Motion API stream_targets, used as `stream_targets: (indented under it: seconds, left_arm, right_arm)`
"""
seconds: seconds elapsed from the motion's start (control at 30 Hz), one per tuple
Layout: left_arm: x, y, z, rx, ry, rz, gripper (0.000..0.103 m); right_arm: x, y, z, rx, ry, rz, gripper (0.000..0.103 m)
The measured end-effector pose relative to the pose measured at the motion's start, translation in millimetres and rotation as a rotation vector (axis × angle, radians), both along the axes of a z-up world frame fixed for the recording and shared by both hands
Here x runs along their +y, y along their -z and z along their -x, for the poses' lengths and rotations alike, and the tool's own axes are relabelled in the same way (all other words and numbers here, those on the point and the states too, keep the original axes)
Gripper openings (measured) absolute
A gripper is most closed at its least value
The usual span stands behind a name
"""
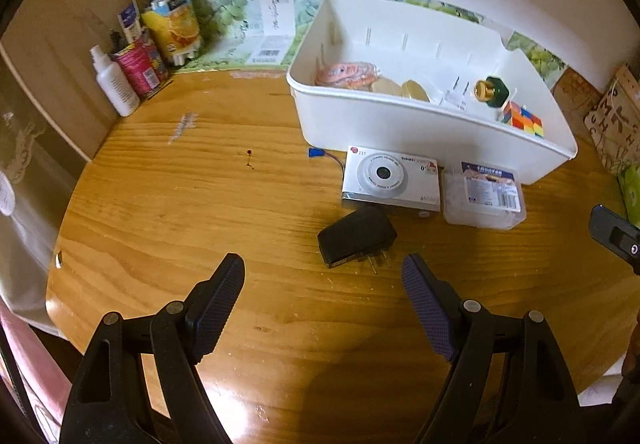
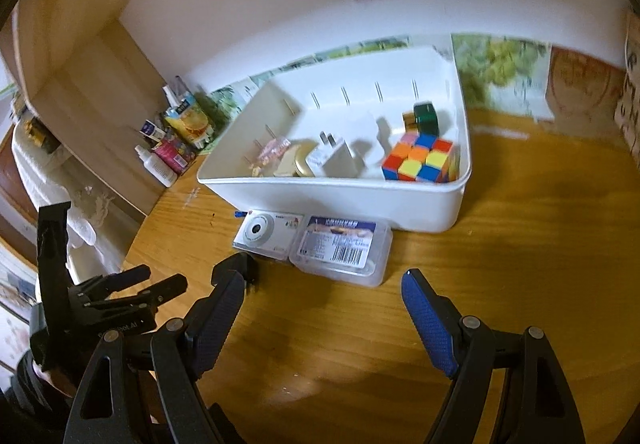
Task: Organize rigid objects
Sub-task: 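Lower the left tool to the black plug adapter while the right tool approaches the clear toothbrush box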
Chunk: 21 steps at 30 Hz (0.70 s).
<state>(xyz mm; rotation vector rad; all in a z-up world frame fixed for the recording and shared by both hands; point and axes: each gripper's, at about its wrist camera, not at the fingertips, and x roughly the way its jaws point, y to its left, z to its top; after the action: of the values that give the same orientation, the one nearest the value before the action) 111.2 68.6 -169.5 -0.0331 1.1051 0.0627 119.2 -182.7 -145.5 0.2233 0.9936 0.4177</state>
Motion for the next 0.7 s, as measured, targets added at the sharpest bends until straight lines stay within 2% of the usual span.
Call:
stream_targets:
  seconds: [0.33, 0.7]
  left_arm:
    - [-9.6, 25.6, -24.3, 0.074, 0.151, -0.037, 0.083]
    - [-15.3, 49.7, -49.1, 0.168, 0.287, -0.058, 0.083]
  right_arm:
    - [5.5, 31.4, -23.7, 0.164, 0.087, -0.049, 0.082]
    - [20.9, 55.2, -38.1, 0.266, 0.165, -0.038, 0.082]
